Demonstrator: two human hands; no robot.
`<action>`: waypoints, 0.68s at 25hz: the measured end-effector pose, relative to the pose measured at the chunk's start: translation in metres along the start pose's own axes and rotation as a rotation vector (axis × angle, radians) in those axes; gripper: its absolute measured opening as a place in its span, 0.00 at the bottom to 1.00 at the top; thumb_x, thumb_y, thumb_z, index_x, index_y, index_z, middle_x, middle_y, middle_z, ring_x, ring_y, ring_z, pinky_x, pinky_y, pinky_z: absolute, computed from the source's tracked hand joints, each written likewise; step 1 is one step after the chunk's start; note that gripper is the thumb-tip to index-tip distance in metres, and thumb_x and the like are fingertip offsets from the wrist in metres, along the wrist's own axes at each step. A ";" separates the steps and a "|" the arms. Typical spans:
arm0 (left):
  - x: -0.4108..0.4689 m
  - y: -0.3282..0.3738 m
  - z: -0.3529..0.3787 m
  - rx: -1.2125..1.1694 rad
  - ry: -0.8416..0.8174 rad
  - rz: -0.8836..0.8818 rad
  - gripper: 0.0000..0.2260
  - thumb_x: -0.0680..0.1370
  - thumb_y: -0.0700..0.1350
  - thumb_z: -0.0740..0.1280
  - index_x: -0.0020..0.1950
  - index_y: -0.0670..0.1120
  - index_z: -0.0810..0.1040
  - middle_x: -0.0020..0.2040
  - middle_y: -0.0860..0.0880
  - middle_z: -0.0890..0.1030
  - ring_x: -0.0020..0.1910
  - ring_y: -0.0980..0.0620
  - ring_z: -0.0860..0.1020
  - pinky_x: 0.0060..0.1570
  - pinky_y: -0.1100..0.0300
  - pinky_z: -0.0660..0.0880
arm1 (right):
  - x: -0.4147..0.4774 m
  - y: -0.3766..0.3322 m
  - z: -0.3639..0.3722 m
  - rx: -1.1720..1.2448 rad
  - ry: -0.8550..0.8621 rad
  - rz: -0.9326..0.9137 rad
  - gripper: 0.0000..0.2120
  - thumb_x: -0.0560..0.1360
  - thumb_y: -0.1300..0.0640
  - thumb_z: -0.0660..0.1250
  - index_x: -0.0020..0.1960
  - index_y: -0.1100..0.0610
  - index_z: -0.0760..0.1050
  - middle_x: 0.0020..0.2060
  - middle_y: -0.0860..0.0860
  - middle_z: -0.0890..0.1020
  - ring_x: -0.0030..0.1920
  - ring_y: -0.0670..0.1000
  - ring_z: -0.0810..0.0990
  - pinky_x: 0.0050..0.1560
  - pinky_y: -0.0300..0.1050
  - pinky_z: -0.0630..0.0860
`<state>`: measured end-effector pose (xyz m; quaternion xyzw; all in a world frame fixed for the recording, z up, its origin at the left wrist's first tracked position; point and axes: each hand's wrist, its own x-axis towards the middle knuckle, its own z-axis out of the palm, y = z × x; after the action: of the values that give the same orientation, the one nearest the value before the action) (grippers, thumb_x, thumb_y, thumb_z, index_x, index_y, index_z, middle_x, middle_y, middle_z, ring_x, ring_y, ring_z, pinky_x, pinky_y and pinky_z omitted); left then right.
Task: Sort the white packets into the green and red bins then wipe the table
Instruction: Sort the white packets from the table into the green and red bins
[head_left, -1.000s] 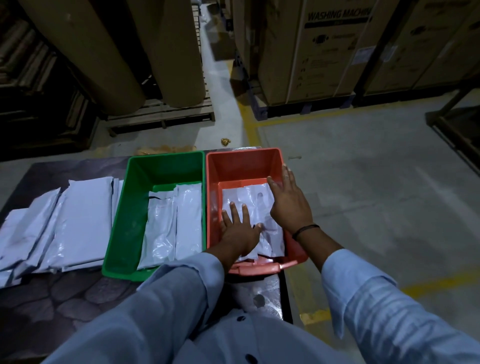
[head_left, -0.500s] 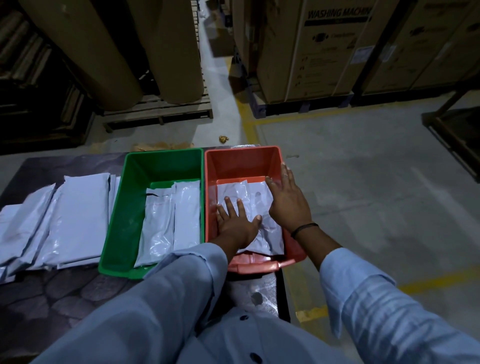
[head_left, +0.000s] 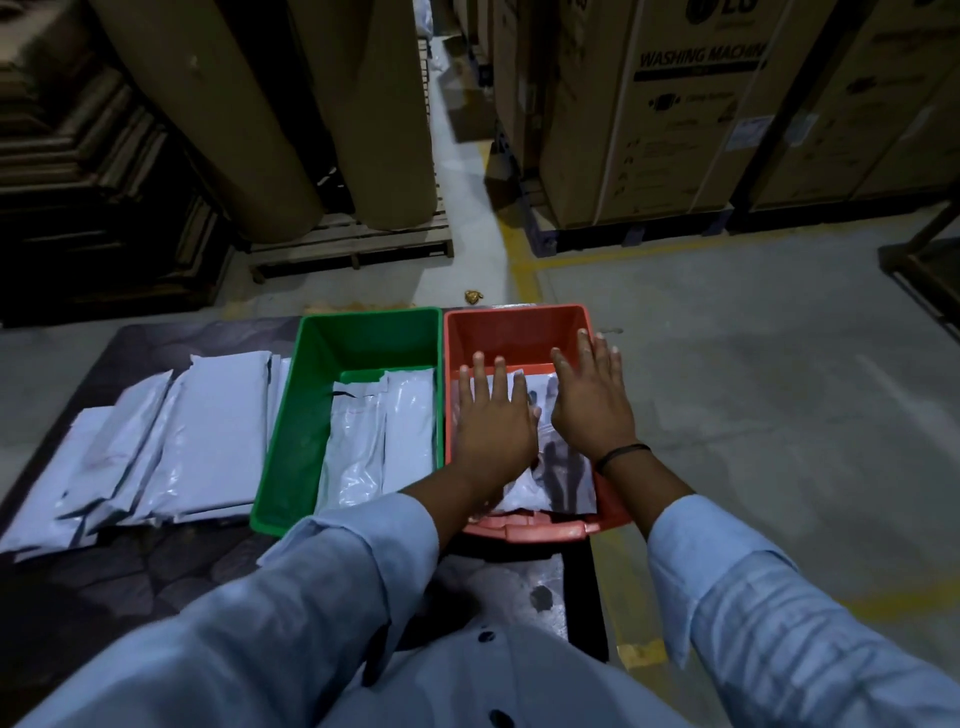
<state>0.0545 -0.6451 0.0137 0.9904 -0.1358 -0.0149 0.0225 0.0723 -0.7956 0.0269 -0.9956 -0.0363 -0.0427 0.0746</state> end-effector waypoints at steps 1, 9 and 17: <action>-0.001 -0.005 -0.010 0.009 0.046 0.006 0.28 0.83 0.56 0.49 0.79 0.43 0.65 0.80 0.36 0.60 0.80 0.30 0.50 0.78 0.34 0.45 | 0.002 -0.007 -0.003 0.029 0.012 -0.004 0.30 0.78 0.52 0.62 0.78 0.57 0.62 0.79 0.65 0.54 0.79 0.66 0.49 0.78 0.62 0.43; -0.037 -0.106 -0.048 -0.039 0.129 -0.201 0.29 0.82 0.56 0.46 0.78 0.46 0.68 0.80 0.40 0.63 0.81 0.32 0.51 0.78 0.34 0.44 | 0.013 -0.091 -0.003 0.172 0.047 -0.032 0.30 0.76 0.56 0.64 0.77 0.57 0.64 0.78 0.65 0.57 0.79 0.67 0.50 0.79 0.61 0.44; -0.096 -0.274 -0.041 -0.156 0.106 -0.279 0.25 0.84 0.57 0.48 0.76 0.50 0.70 0.81 0.42 0.62 0.81 0.34 0.50 0.78 0.36 0.42 | 0.032 -0.239 0.012 0.238 0.145 -0.068 0.25 0.80 0.55 0.59 0.77 0.56 0.64 0.79 0.62 0.58 0.79 0.65 0.51 0.79 0.60 0.48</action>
<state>0.0372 -0.3538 0.0438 0.9943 0.0060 0.0241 0.1041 0.0861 -0.5561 0.0526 -0.9723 -0.0694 -0.1122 0.1929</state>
